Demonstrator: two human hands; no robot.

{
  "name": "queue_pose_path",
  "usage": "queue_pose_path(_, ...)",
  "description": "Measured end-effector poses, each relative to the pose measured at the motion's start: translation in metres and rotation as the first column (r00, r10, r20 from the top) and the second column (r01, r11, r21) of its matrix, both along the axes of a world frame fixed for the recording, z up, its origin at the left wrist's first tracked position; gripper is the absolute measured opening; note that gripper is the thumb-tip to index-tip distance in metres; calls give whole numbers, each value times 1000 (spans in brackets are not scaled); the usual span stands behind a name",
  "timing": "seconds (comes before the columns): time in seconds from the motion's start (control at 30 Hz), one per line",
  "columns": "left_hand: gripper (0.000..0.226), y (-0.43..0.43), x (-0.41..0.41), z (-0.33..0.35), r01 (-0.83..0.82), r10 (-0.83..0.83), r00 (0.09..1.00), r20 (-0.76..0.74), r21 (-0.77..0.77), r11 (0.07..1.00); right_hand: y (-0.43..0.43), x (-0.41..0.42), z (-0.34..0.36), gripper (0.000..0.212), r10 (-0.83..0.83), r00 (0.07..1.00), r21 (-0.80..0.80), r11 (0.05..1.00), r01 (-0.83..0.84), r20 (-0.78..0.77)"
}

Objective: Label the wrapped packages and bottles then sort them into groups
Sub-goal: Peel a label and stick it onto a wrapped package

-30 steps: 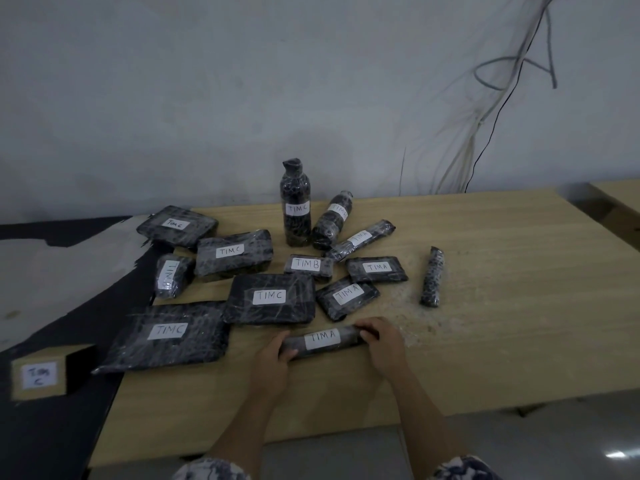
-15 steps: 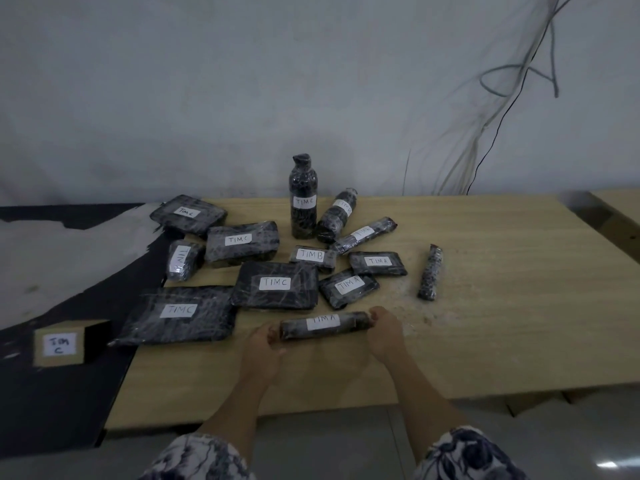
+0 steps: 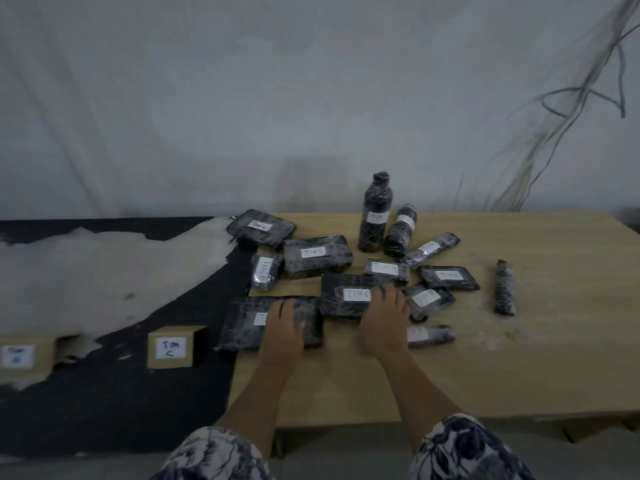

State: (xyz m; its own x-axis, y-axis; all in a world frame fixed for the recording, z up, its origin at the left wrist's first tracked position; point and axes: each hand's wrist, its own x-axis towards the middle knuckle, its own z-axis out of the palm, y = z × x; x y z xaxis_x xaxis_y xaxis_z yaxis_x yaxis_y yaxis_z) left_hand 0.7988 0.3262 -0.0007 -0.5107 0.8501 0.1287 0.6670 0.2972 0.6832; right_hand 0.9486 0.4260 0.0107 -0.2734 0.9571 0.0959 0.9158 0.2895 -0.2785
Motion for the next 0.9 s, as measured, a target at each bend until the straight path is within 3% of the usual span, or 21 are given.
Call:
queue_pose_path(0.23, 40, -46, -113, 24, 1, 18, 978, -208, 90, 996, -56, -143, 21, 42, 174, 985, 36, 984, -175, 11)
queue_pose_path(0.37, 38, -77, -170, 20, -49, 60, 952, -300, 44, 998, -84, -203, 20, 40, 257, 966, 76, 964, -253, -41)
queue_pose_path(0.67, 32, -122, -298, 18, -140, 147, 930, -336, 46, 989, -109, -344, 14, 33, 434, 899, 96, 894, -439, 64)
queue_pose_path(0.9, 36, -152, -438, 26, -225, 194, 907, -374, -39, 974, -128, -500, 15, 28, 521, 853, 89, 850, -520, 9)
